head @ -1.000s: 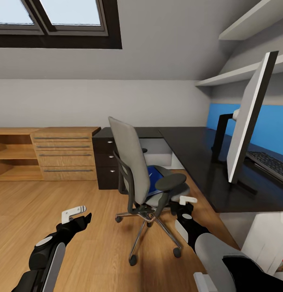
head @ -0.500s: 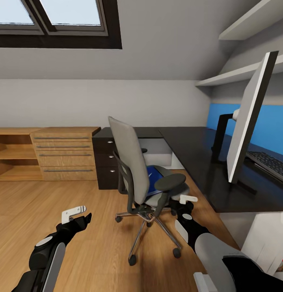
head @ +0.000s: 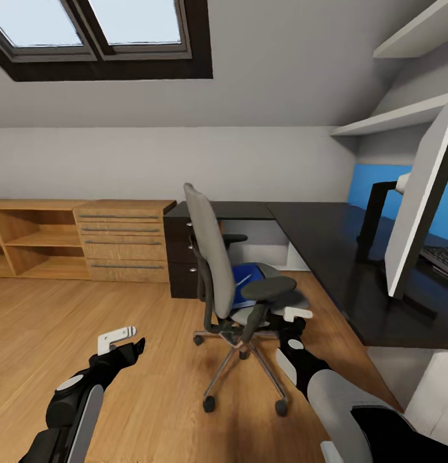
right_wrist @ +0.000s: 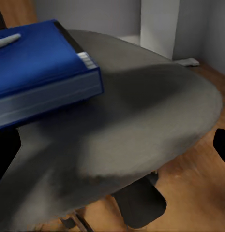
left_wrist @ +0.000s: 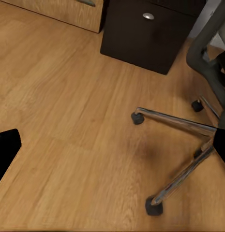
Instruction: In the bedroom, organize the workspace by keeping the computer under the desk, ensuring the monitor is on the desk, placing the keyboard on the desk next to the monitor, placing the mouse on the desk next to the keyboard, moving the folder from the swivel chair onto the desk next to the mouse, stacking the notebook on top of the folder with the pen on top of the notebook, and positioning the swivel chair next to the desk.
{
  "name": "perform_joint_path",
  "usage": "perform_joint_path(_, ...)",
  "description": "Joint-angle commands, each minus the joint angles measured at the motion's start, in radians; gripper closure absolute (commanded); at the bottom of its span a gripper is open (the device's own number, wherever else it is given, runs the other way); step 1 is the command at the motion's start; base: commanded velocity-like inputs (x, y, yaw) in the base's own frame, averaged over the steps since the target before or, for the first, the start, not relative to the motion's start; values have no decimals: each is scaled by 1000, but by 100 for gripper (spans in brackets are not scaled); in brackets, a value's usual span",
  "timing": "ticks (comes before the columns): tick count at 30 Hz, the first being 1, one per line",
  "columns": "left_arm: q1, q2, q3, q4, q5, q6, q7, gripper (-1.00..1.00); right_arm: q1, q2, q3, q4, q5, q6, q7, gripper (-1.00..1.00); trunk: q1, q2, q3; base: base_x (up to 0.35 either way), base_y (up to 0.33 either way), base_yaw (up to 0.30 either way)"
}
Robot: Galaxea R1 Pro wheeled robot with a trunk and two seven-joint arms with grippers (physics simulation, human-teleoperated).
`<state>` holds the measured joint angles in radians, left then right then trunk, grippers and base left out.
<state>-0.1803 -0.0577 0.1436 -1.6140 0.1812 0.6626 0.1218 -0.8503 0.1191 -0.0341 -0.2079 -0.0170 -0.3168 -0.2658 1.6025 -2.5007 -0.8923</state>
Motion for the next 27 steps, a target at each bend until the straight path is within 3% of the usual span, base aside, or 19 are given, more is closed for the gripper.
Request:
perform_joint_path(1, -1, -1, 1, 0, 11, 5, 7, -100, -1, 0, -3, 1, -1, -5, 0, -100, 0, 0, -1, 0, 0, 274)
perform_joint_path(17, -1, -2, -1, 6, 11, 5, 7, -100, -1, 2, -1, 1, 0, -4, 0, -100, 0, 0, -1, -77, 71, 273)
perform_joint_path(27, -1, -2, -1, 6, 11, 5, 7, -100, -1, 1, -1, 1, 0, -4, 0, -100, 0, 0, -1, -2, 2, 29)
